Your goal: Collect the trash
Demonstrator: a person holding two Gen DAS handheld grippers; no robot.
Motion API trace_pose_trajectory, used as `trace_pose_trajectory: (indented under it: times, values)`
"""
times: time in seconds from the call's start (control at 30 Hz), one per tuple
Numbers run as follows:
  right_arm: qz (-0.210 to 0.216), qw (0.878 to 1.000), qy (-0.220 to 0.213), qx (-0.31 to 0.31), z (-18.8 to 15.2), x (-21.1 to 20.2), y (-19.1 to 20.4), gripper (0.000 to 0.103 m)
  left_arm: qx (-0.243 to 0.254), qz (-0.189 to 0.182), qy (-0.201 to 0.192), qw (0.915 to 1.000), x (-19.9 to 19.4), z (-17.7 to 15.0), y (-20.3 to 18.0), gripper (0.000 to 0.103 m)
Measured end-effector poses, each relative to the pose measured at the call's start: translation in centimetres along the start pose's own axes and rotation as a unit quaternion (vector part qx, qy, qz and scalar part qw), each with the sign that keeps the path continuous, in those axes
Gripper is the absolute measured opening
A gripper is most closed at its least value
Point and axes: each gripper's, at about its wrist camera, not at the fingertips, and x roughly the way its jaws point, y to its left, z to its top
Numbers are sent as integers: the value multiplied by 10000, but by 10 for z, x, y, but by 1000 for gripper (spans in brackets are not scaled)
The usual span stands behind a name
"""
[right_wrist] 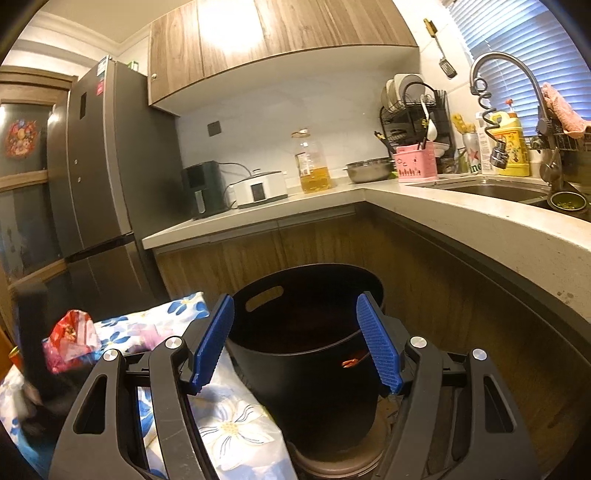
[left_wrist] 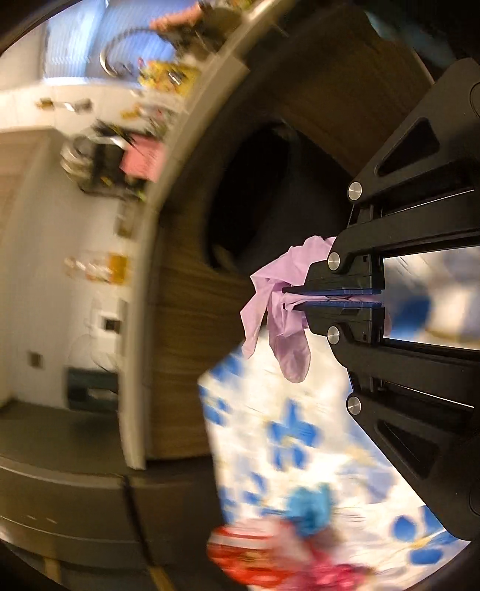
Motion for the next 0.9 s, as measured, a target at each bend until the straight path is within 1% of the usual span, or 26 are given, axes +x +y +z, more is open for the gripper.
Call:
trace_pose_trajectory:
  times: [0.13,0.2,0.23,0.3,0.37,0.43,0.47,0.5,0.53,0.57,0.63,0.67,0.7,0.77,0.9]
  values:
    - [-173,9997,-98,102,4,0,-11,68,202,-290,-512,9981,-5,42,-29,1]
    - [-228,9996,-118,119,5,0,-14,68,284,-316,-683,9968,1,53,-43,1]
    - [-251,9995,-131,127,6,0,-16,68,321,-348,-705,9964,7,57,-51,1]
    - [-313,9993,-148,145,8,1,-21,68,327,-376,-638,9967,21,58,-59,2]
    - [-398,9989,-177,184,11,2,-29,68,358,-561,-448,9968,41,54,-68,2]
    - [-433,9987,-172,195,11,4,-33,68,419,-569,-242,9972,58,46,-74,4]
    - [-455,9986,-168,199,11,4,-34,68,434,-586,-179,9972,65,42,-76,14]
    - [-471,9986,-154,203,10,5,-35,68,434,-622,-104,9971,70,39,-76,33]
    - [-481,9985,-147,208,9,5,-36,68,414,-618,-45,9972,73,36,-74,46]
    - [-501,9984,-144,214,9,5,-37,68,350,-574,-67,9977,74,34,-71,61]
    - [-496,9984,-115,244,8,7,-39,68,196,-617,-155,9978,71,33,-62,63]
    - [-495,9984,-110,248,8,7,-38,68,118,-595,-153,9980,69,34,-57,67]
    - [-486,9985,-109,242,8,7,-37,68,44,-518,-209,9984,65,34,-51,72]
    - [-465,9986,-114,228,9,7,-36,68,-37,-372,-294,9989,56,32,-43,76]
    - [-306,9993,-118,159,9,6,-25,68,-296,186,-439,9984,31,23,-20,80]
